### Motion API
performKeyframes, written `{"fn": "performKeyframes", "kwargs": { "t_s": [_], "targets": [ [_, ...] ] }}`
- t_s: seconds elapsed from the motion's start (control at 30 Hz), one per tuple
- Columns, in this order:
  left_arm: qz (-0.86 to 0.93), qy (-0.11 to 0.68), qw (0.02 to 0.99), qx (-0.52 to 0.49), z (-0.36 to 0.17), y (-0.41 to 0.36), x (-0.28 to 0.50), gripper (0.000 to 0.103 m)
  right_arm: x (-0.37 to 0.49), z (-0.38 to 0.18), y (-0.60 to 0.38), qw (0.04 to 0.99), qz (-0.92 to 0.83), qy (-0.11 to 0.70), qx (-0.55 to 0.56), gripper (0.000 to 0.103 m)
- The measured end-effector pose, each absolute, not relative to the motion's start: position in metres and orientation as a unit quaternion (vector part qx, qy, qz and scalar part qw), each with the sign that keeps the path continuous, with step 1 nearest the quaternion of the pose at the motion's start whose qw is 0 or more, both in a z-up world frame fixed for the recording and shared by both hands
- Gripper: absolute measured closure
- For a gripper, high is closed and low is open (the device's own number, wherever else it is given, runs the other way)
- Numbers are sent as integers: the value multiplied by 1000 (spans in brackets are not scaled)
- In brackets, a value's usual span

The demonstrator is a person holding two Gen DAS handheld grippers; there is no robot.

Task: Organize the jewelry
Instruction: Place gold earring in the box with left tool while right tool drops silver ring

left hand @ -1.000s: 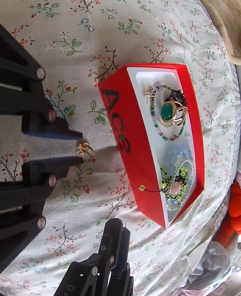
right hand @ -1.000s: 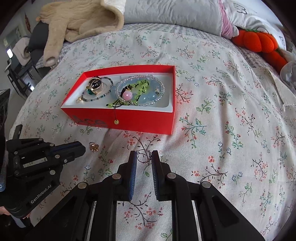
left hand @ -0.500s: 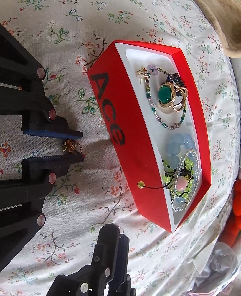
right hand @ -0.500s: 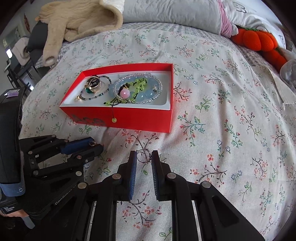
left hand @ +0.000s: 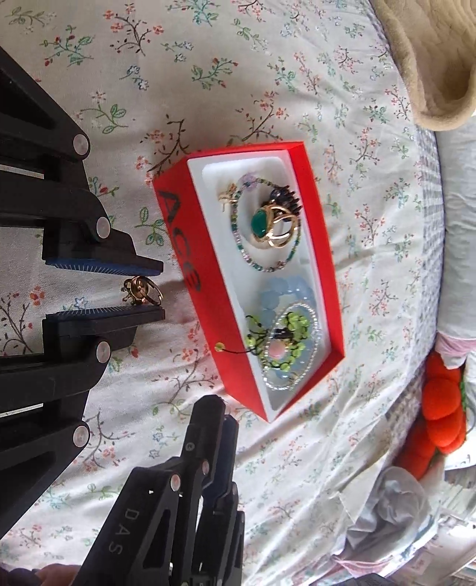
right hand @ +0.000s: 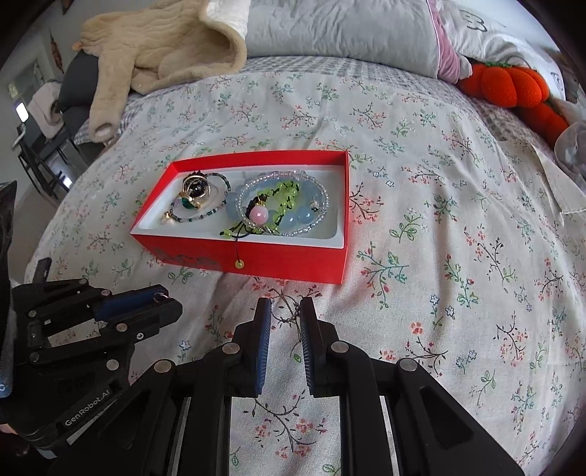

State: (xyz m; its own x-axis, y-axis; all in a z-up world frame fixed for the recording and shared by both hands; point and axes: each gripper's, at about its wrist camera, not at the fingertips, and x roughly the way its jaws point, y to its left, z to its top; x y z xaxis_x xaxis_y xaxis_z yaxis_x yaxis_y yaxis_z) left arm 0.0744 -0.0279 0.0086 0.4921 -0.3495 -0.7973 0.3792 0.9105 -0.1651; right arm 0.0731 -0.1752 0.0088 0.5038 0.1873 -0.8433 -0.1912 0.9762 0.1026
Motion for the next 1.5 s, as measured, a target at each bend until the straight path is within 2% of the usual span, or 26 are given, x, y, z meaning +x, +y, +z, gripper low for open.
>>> {"fn": "performKeyframes", "kwargs": {
  "t_s": [0.23, 0.87, 1.13, 1.2, 1.23, 1.37, 1.5],
  "targets": [
    [-197, 437, 878, 5, 26, -20, 92, 92, 86, 27, -175, 879, 106, 465, 14, 86],
    [-168, 424, 890, 12, 21, -19, 119, 89, 122, 29, -187, 887, 85, 452, 50, 86],
    [-164, 427, 889, 16, 25, -16, 113, 73, 126, 27, -186, 885, 88, 454, 54, 84],
    [-161, 428, 889, 17, 26, -15, 111, 64, 127, 27, -186, 884, 91, 455, 59, 84],
    [-158, 428, 889, 18, 27, -14, 110, 62, 128, 28, -185, 882, 92, 458, 59, 82],
    [-137, 431, 891, 23, 30, -10, 103, 48, 122, 35, -185, 885, 89, 453, 57, 57],
    [-118, 434, 893, 29, 32, -6, 95, 31, 112, 42, -186, 884, 92, 454, 57, 54]
  ]
}}
